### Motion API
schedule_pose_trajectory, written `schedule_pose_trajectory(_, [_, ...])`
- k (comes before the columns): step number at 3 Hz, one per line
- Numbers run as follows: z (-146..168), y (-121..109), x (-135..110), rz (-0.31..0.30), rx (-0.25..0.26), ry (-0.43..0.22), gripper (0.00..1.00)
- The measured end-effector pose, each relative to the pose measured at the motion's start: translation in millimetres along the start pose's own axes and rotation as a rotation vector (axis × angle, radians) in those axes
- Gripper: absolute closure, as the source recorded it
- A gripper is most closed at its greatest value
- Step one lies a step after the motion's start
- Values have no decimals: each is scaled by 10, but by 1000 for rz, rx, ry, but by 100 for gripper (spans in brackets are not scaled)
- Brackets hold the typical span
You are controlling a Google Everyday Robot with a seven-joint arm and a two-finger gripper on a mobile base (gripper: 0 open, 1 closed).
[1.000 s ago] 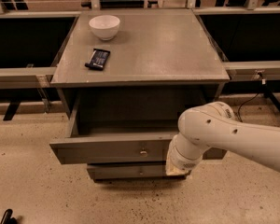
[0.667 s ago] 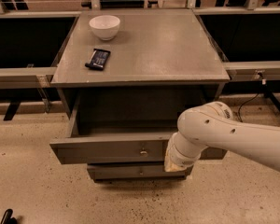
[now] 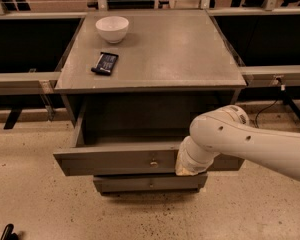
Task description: Close top drawer
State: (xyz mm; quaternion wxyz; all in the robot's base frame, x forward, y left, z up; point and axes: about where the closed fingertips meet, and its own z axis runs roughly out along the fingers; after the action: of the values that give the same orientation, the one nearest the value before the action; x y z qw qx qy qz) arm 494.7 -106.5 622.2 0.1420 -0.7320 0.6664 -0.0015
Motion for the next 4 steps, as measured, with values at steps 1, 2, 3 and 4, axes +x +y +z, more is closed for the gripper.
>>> schedule_pose_trajectory(1, [-36, -26, 30, 32, 26, 11, 100])
schedule_pose_trajectory(2, [-37, -27, 30, 33, 27, 11, 82])
schedule_pose_trajectory(3, [-37, -27, 30, 33, 27, 11, 57])
schedule_pose_trajectory(4, [-37, -27, 30, 33, 27, 11, 36])
